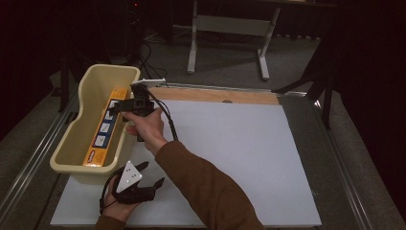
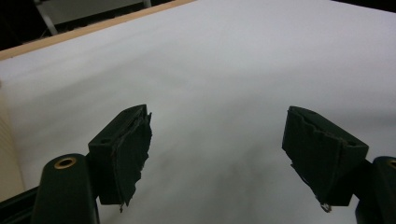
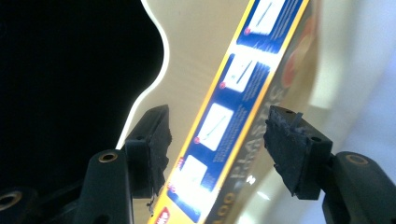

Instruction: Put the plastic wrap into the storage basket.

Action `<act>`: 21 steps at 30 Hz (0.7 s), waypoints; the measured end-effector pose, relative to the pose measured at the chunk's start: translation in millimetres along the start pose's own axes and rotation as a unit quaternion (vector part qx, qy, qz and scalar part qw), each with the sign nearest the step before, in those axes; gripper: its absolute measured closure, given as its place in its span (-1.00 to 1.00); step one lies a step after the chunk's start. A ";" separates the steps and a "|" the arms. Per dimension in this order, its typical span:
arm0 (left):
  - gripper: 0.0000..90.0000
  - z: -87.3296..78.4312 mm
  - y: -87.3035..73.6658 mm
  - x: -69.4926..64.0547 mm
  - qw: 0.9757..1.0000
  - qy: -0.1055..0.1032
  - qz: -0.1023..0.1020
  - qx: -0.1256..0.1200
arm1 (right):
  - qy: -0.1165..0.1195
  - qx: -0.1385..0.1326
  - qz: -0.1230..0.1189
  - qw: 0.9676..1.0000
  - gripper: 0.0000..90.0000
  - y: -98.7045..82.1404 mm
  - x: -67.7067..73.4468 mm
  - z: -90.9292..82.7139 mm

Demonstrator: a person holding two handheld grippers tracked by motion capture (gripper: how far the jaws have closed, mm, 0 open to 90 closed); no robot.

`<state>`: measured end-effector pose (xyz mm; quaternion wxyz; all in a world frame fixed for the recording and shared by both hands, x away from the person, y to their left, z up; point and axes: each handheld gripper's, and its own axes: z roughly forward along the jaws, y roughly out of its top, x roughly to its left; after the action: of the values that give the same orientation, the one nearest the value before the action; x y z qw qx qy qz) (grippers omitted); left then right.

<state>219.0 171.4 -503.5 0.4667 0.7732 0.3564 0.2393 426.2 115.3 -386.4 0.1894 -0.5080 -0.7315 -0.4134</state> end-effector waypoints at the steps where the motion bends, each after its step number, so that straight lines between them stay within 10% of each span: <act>1: -0.48 -0.2 0.1 -0.1 1.000 0.001 0.001 -0.001 | -0.002 0.000 -0.008 1.000 -0.19 -0.5 -0.4 -4.5; 10: -0.48 -0.5 0.7 -1.0 1.000 0.003 0.003 0.000 | -0.024 -0.023 -0.134 0.990 -0.23 -17.5 -13.6 -46.0; 21: -0.48 -1.2 1.8 -2.6 1.000 0.011 0.012 0.001 | -0.078 -0.028 -0.288 0.954 -0.25 -69.0 -49.7 -108.3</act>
<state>217.1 169.5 -501.5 0.4594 0.7754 0.3519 0.2529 369.1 -10.0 -386.0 -0.0099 -0.3121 -0.8471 -0.4300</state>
